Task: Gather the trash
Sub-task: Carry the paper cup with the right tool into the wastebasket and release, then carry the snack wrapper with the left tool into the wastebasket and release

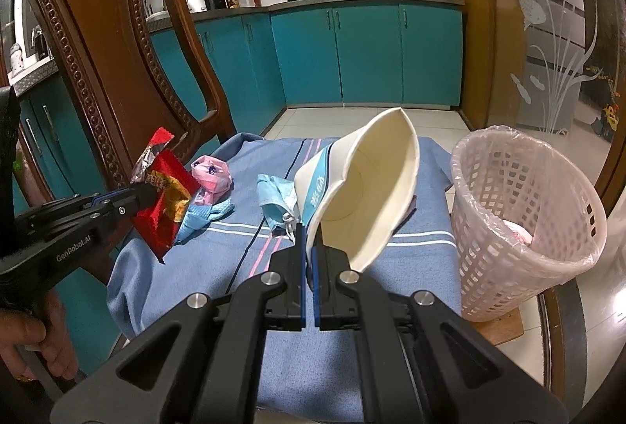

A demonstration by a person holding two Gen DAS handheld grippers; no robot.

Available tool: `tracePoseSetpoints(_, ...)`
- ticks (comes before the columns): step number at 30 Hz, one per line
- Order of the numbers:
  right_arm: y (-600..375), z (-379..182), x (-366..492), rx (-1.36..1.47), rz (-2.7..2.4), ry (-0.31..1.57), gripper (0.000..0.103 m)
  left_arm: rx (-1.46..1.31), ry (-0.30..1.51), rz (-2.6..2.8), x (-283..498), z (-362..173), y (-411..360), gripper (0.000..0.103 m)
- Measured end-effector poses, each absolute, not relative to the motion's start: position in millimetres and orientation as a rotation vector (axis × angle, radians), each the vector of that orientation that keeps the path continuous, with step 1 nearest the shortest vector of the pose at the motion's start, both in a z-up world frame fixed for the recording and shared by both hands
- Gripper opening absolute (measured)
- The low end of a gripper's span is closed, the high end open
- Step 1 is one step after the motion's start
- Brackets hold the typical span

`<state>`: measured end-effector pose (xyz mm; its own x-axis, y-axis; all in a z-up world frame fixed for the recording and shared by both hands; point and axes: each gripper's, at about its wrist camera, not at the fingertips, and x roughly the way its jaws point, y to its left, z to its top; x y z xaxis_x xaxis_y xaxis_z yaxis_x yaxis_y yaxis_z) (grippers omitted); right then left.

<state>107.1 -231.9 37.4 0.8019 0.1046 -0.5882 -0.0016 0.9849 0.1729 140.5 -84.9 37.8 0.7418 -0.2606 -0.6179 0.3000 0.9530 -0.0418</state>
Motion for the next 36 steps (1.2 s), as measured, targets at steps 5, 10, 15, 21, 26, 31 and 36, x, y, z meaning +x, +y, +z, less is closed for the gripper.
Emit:
tracePoseSetpoints(5,-233,37,106,0.163,0.058,0.634,0.003,0.061,0.672,-0.307,141,38,-84,0.007)
tracePoseSetpoints(10,-262,58,99,0.2,-0.009,0.519,0.003,0.063,0.674,-0.308,140,38,-85,0.007)
tracePoseSetpoints(15,-344,75,108,0.316,-0.186,0.41,0.003,0.059,0.677,-0.305,140,37,-84,0.008)
tracePoseSetpoints(21,-436,19,149,0.53,-0.298,0.549,0.042,0.069,0.683,-0.318,141,37,-85,0.008)
tracePoseSetpoints(26,-457,31,115,0.708,-0.268,0.462,0.077,0.08,0.686,-0.328,141,35,-88,0.008)
tracePoseSetpoints(31,-457,60,50,0.735,-0.384,0.217,0.098,0.098,0.683,-0.371,137,33,-99,0.008)
tracePoseSetpoints(36,-465,61,31,0.772,-0.468,0.12,0.098,0.087,0.68,-0.472,141,43,-146,0.008)
